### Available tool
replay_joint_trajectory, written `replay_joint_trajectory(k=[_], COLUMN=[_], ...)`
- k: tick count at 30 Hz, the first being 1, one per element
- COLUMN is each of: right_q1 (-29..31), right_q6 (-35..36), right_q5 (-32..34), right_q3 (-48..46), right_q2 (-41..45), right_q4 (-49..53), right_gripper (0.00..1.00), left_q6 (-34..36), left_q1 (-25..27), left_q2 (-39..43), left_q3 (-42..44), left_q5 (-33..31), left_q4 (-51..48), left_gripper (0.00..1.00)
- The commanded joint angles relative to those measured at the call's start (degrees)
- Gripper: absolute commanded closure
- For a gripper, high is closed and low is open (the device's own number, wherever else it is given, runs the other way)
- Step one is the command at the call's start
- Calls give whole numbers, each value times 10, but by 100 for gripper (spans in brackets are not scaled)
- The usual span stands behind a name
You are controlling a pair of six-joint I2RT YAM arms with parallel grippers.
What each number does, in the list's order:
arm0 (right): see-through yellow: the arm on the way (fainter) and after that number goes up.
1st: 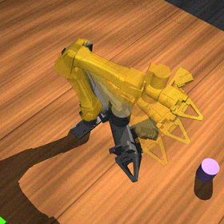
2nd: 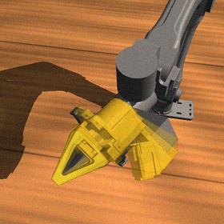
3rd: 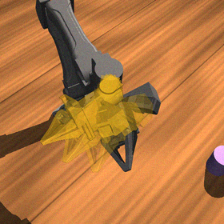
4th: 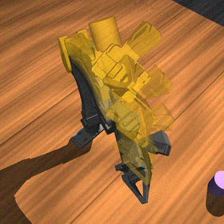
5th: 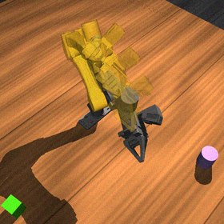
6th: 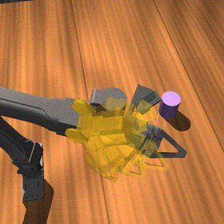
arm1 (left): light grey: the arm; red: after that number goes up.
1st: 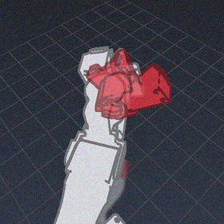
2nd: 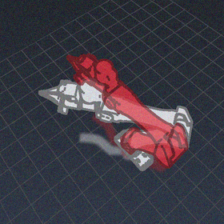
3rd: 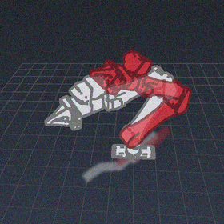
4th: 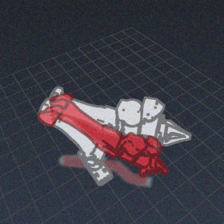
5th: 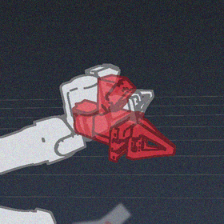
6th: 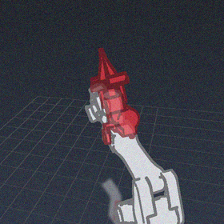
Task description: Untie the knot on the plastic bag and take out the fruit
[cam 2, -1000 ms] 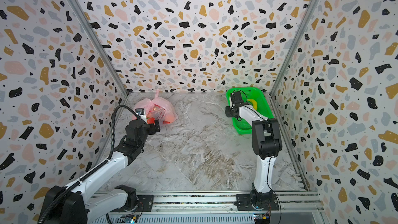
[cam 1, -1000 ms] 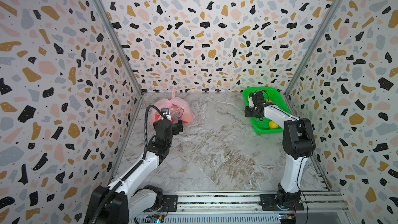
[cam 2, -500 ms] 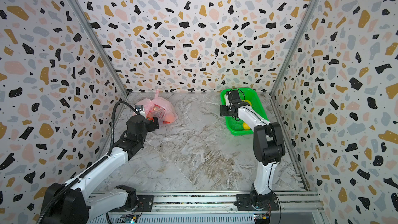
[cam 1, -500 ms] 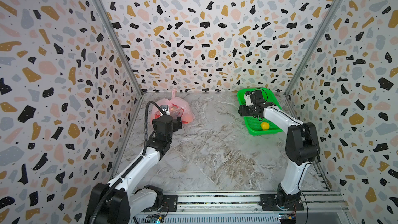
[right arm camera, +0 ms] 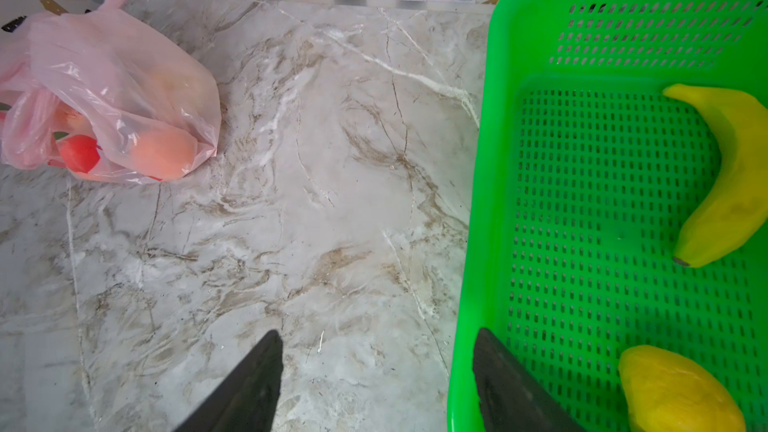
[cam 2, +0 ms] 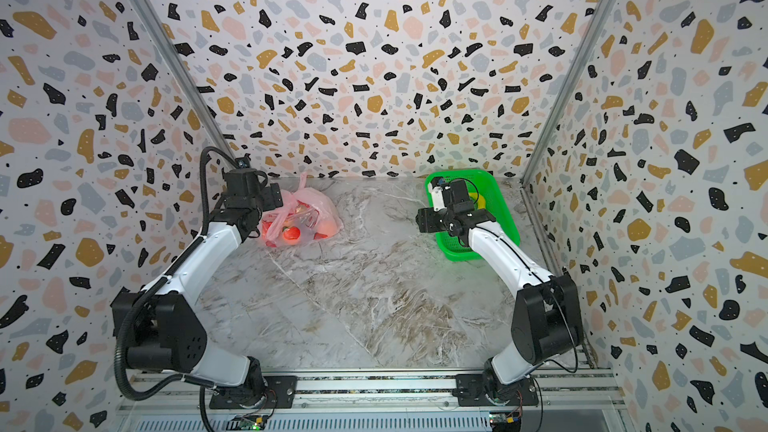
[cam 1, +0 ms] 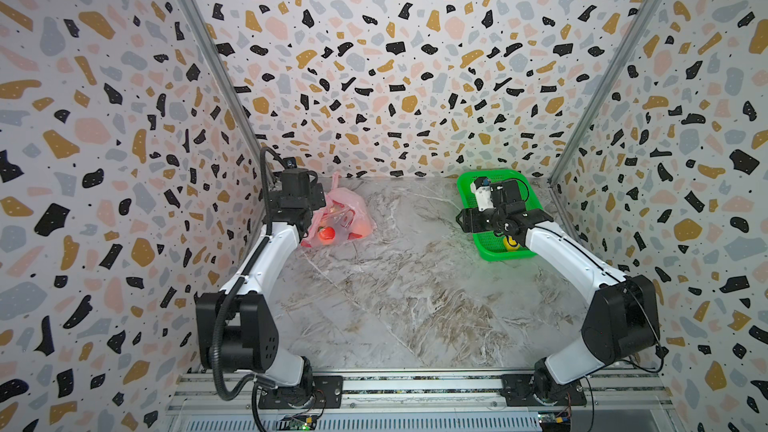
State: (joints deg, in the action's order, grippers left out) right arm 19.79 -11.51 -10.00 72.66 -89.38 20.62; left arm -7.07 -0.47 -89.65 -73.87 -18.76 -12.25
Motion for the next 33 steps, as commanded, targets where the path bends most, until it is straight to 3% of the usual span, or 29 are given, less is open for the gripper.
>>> replay_joint_trajectory(k=[1,6,10,19,23,33], right_q1=[6,10,10,10,10,10], right_q6=[0,-2,-1,8,8,9], right_q5=[-20,-27,-28,-29,-38,-38], right_q3=[8,7,12,23,29,33], right_q2=[23,23,18,3,-8,-14], right_q4=[12,10,10,9,3,-7], right_gripper=[26,26,26,25,25,25], left_q6=[9,34,49,24,19,2], left_q1=[-52,-78,-82,-109,-125,-126], left_q2=[-47,-131,-188,-177,-187,-203], left_q3=[-47,-137,-175,-127,-118,-101], left_q5=[73,133,173,293,311,375], left_q4=[-46,-103,-138,-88,-73,-42], left_gripper=[4,11,10,7,8,31])
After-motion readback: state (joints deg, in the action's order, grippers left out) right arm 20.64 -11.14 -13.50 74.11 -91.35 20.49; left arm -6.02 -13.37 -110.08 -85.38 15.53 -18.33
